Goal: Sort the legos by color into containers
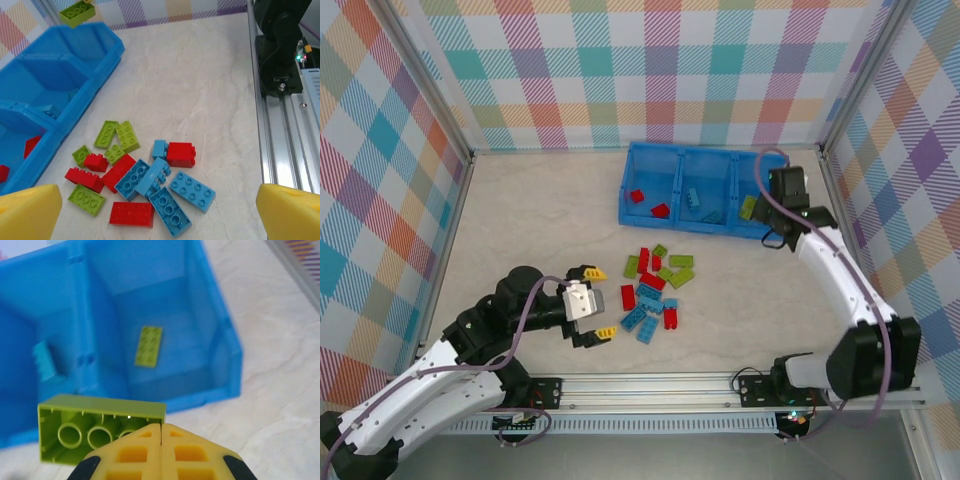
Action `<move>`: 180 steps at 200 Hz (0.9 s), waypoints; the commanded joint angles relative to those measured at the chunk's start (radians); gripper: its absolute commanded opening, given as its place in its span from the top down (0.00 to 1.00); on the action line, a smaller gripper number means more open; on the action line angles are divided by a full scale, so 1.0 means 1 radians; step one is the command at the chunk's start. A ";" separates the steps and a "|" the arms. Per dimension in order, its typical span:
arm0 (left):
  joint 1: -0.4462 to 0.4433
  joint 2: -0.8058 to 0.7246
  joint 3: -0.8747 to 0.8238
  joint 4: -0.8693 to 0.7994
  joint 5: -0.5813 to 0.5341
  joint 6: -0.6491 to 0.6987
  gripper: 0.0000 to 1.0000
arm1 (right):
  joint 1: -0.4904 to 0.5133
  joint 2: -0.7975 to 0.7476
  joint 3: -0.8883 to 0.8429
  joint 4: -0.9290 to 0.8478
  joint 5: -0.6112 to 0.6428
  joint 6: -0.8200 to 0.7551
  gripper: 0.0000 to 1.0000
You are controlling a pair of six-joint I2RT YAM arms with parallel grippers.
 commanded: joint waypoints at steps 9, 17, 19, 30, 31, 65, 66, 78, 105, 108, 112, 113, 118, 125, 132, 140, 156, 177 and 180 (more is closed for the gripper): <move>0.004 0.022 0.000 0.101 -0.043 -0.110 0.00 | -0.077 0.178 0.088 0.071 -0.031 -0.068 1.00; 0.012 0.039 0.008 0.111 -0.066 -0.141 0.00 | -0.089 0.230 0.121 0.072 -0.047 -0.068 1.00; 0.016 0.043 0.010 0.113 -0.070 -0.148 0.00 | -0.091 0.243 0.130 0.071 -0.049 -0.068 1.00; 0.031 0.067 0.024 0.115 -0.094 -0.186 0.00 | -0.101 0.307 0.177 0.061 -0.065 -0.069 1.00; 0.032 0.070 0.024 0.115 -0.097 -0.188 0.00 | -0.102 0.312 0.181 0.059 -0.067 -0.070 1.00; 0.067 0.112 0.050 0.101 -0.112 -0.231 0.00 | -0.111 0.386 0.273 0.012 -0.082 -0.077 0.84; 0.068 0.113 0.049 0.101 -0.112 -0.231 0.00 | -0.110 0.386 0.275 0.011 -0.082 -0.077 0.83; 0.075 0.116 0.045 0.106 -0.110 -0.226 0.00 | -0.111 0.376 0.283 0.001 -0.082 -0.081 0.83; 0.096 0.125 0.043 0.115 -0.096 -0.225 0.00 | -0.112 0.316 0.256 -0.005 -0.083 -0.086 0.81; 0.099 0.125 0.043 0.116 -0.094 -0.224 0.00 | -0.111 0.306 0.249 -0.003 -0.088 -0.085 0.81; 0.101 0.125 0.043 0.118 -0.093 -0.224 0.00 | -0.112 0.293 0.238 -0.003 -0.096 -0.083 0.81; 0.101 0.125 0.043 0.118 -0.091 -0.223 0.00 | -0.112 0.289 0.236 -0.006 -0.099 -0.082 0.81; 0.104 0.124 0.043 0.121 -0.088 -0.223 0.00 | -0.111 0.268 0.225 -0.016 -0.119 -0.074 0.80; 0.108 0.124 0.043 0.123 -0.083 -0.216 0.00 | -0.108 0.234 0.209 -0.038 -0.162 -0.065 0.76; 0.110 0.122 0.041 0.120 -0.077 -0.206 0.00 | -0.096 0.194 0.178 -0.047 -0.203 -0.051 0.74; 0.111 0.121 0.041 0.113 -0.070 -0.186 0.00 | -0.071 0.132 0.131 -0.052 -0.248 -0.037 0.71; 0.112 0.121 0.040 0.088 -0.059 -0.132 0.00 | 0.018 0.013 0.025 -0.064 -0.308 0.000 0.66; 0.113 0.115 0.035 0.051 -0.009 -0.045 0.00 | 0.190 -0.105 -0.102 -0.082 -0.322 0.052 0.60; 0.113 0.113 0.033 0.050 -0.001 -0.035 0.00 | 0.215 -0.114 -0.115 -0.087 -0.326 0.062 0.59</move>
